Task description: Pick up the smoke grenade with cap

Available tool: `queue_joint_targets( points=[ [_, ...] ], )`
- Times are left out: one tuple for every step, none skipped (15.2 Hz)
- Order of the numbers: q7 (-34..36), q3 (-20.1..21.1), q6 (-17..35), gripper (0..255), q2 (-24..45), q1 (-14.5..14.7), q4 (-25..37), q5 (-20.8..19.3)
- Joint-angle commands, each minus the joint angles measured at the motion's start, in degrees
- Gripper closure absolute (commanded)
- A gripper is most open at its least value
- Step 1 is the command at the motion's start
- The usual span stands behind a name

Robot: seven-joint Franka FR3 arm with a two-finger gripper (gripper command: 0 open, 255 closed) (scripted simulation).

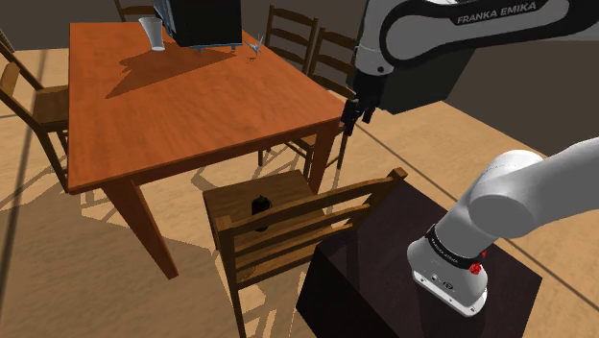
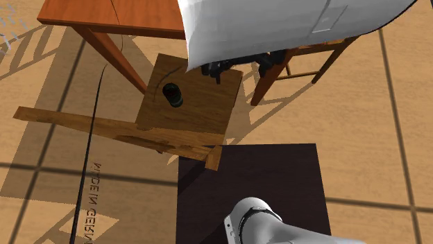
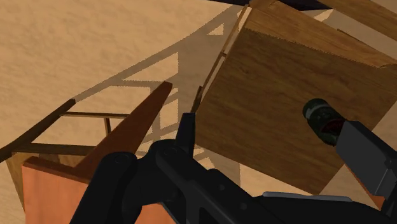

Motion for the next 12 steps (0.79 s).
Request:
queue_joint_targets(
  points=[
    [1.9, 1.7, 4.1, 0, 3.1, 0.9, -0.6, 1.0],
    [2.7, 2.3, 6.1, 0, 4.8, 1.2, -0.7, 1.3],
    [3.4, 3.0, 8.0, 0, 6.5, 1.5, -0.8, 1.5],
    [4.2, 3.7, 10.0, 0, 8.2, 1.7, -0.8, 1.7],
    [4.9, 4.3, 11.9, 0, 10.1, 2.0, -0.7, 1.8],
    [5.7, 5.0, 13.8, 0, 12.0, 2.2, -0.6, 1.9],
    [6.6, 5.6, 15.6, 0, 13.9, 2.4, -0.3, 1.9],
    [7.4, 6.3, 17.5, 0, 15.9, 2.6, 0.0, 1.8],
    [8.3, 6.9, 19.2, 0, 18.0, 2.8, 0.5, 1.7],
    [9.2, 7.6, 21.0, 0, 20.1, 2.9, 1.0, 1.4],
    [10.2, 8.2, 22.7, 0, 22.2, 3.0, 1.6, 1.0],
    [11.3, 8.7, 24.3, 0, 24.4, 3.2, 2.2, 0.6]
  ],
)
